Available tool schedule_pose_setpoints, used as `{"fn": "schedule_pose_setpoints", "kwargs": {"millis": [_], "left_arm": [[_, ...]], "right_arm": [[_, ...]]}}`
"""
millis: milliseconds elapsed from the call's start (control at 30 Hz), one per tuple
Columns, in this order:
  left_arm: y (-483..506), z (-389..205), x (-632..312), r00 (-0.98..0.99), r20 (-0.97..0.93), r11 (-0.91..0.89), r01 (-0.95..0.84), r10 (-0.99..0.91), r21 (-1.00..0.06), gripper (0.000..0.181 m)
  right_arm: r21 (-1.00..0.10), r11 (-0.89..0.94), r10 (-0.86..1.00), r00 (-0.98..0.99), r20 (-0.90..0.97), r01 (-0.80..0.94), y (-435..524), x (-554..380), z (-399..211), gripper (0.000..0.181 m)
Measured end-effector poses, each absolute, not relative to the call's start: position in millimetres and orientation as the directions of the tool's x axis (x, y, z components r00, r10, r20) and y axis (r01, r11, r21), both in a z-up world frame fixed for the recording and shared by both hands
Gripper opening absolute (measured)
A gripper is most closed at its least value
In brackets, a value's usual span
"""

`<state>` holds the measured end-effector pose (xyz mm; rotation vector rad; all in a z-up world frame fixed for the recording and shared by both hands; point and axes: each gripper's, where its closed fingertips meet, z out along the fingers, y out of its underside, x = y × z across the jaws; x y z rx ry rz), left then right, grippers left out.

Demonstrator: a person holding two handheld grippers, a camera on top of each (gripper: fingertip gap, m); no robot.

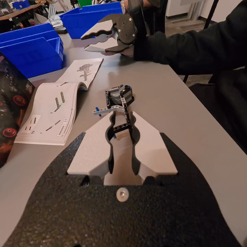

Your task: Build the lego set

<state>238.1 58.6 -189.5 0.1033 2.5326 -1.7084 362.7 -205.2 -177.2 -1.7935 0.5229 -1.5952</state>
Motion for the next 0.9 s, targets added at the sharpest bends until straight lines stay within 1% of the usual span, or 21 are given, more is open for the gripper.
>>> {"fn": "schedule_pose_setpoints", "kwargs": {"millis": [67, 100, 167, 200, 233, 267, 400, 433, 500, 567, 667, 733, 833, 867, 900], "left_arm": [[60, -190, 240, -0.993, -0.116, 0.379, 0.106, -0.005, -0.919, 0.020], [60, -189, 242, -0.992, -0.124, 0.375, 0.110, -0.013, -0.920, 0.021], [60, -186, 247, -0.988, -0.144, 0.357, 0.118, -0.048, -0.927, 0.021], [60, -185, 251, -0.985, -0.160, 0.357, 0.124, -0.071, -0.926, 0.022], [62, -184, 254, -0.980, -0.174, 0.363, 0.129, -0.094, -0.923, 0.022], [62, -183, 257, -0.977, -0.184, 0.366, 0.132, -0.110, -0.921, 0.023], [55, -163, 257, -0.972, -0.190, 0.295, 0.143, -0.137, -0.945, 0.022], [51, -160, 259, -0.971, -0.187, 0.290, 0.138, -0.146, -0.947, 0.021], [40, -153, 267, -0.968, -0.172, 0.319, 0.107, -0.184, -0.942, 0.020], [22, -146, 274, -0.971, -0.138, 0.383, 0.054, -0.196, -0.922, 0.020], [-21, -132, 275, -0.984, -0.133, 0.507, 0.056, -0.118, -0.860, 0.024], [-55, -131, 280, -0.988, -0.142, 0.606, 0.075, -0.063, -0.792, 0.033], [-103, -152, 294, -0.988, -0.148, 0.760, 0.131, 0.046, -0.637, 0.045], [-116, -162, 300, -0.984, -0.151, 0.794, 0.165, 0.092, -0.585, 0.050], [-129, -173, 305, -0.980, -0.149, 0.822, 0.191, 0.131, -0.536, 0.053]], "right_arm": [[-0.710, -0.693, -0.687, 0.184, 0.703, 0.124, -208, 362, -177, 0.024], [-0.691, -0.715, -0.657, 0.237, 0.716, 0.106, -208, 362, -181, 0.026], [-0.608, -0.794, -0.561, 0.423, 0.712, -0.030, -218, 354, -206, 0.032], [-0.568, -0.818, -0.545, 0.449, 0.708, -0.096, -232, 351, -211, 0.037], [-0.558, -0.820, -0.554, 0.424, 0.716, -0.129, -246, 350, -208, 0.041], [-0.572, -0.808, -0.571, 0.427, 0.701, -0.141, -254, 347, -208, 0.044], [-0.706, -0.692, -0.673, 0.491, 0.553, -0.153, -257, 337, -215, 0.044], [-0.715, -0.678, -0.679, 0.519, 0.519, -0.171, -257, 335, -219, 0.046], [-0.717, -0.674, -0.690, 0.496, 0.527, -0.176, -262, 337, -214, 0.053], [-0.734, -0.654, -0.710, 0.483, 0.512, -0.184, -264, 337, -210, 0.052], [-0.785, -0.592, -0.751, 0.479, 0.454, -0.184, -263, 338, -207, 0.049], [-0.811, -0.555, -0.772, 0.476, 0.421, -0.183, -262, 340, -207, 0.048], [-0.866, -0.465, -0.822, 0.452, 0.346, -0.182, -261, 348, -207, 0.046], [-0.866, -0.463, -0.814, 0.477, 0.331, -0.190, -258, 350, -209, 0.044], [-0.853, -0.486, -0.791, 0.512, 0.336, -0.191, -255, 350, -212, 0.046]]}}
